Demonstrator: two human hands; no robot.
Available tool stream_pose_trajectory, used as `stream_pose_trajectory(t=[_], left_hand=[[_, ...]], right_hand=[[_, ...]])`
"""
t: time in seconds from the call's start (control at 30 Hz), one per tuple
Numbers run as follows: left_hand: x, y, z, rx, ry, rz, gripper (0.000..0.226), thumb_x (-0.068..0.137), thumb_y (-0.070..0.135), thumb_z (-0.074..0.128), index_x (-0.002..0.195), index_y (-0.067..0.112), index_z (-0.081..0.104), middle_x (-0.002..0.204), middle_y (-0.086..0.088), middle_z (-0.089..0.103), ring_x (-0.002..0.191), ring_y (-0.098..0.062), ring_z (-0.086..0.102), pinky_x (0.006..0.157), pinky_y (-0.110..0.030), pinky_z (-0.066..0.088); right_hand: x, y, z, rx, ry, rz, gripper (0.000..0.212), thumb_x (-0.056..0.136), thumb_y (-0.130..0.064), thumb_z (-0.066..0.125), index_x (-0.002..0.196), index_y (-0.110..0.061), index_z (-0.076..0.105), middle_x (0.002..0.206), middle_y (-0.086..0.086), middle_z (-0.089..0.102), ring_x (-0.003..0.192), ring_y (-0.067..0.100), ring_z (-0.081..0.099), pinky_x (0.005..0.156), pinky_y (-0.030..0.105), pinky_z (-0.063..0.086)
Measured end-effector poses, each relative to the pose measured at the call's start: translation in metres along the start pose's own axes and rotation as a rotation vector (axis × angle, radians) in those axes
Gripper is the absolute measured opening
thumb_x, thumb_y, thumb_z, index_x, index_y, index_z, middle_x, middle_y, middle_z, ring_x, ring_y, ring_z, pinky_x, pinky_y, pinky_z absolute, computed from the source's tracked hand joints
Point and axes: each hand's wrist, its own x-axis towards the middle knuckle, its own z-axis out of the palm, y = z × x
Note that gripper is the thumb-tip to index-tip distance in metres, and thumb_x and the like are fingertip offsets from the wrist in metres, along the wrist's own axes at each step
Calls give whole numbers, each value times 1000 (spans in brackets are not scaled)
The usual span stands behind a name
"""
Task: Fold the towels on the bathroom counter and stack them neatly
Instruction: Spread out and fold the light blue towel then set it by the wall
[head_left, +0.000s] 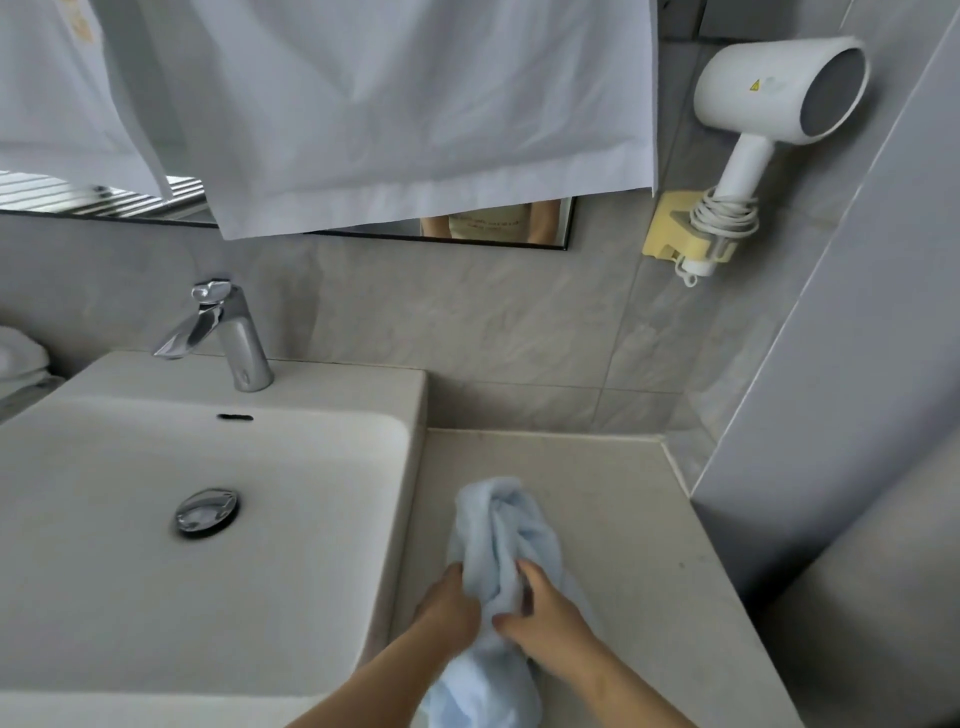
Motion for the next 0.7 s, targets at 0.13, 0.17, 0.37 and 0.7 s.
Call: stream_pose_trajectory(t=[0.13, 0.17, 0.37, 0.7], left_hand=[[-16, -14, 4, 61, -2, 45, 70, 67, 41, 38, 134, 22, 46, 134, -2, 53, 120, -20, 53, 95, -25, 43], [-22, -14, 5, 41, -9, 62, 72, 63, 41, 37, 131, 20, 49, 132, -3, 55, 118, -19, 54, 92, -24, 44], [-40, -12, 6, -135, -154, -96, 56, 68, 36, 53, 119, 15, 58, 117, -5, 60, 107, -21, 56, 91, -27, 45], [-42, 3, 8, -401, 11, 57, 49, 89, 20, 58, 132, 29, 36, 113, -2, 54, 103, -22, 56, 82, -35, 53]], right_hand=[[-12, 21, 6, -17, 12, 1, 55, 85, -20, 60, 136, -24, 39, 129, -2, 56, 113, 12, 54, 88, 17, 41], [-15, 26, 7, -30, 16, 14, 49, 85, -20, 59, 131, -25, 45, 124, -2, 59, 109, 13, 56, 87, 19, 43], [-22, 45, -10, -183, 1, 99, 28, 81, -19, 55, 54, -20, 46, 62, -5, 53, 63, 11, 51, 58, 23, 39], [-27, 57, -3, 61, 132, 183, 44, 80, -40, 64, 116, -28, 43, 117, 2, 59, 108, 24, 59, 87, 30, 48]])
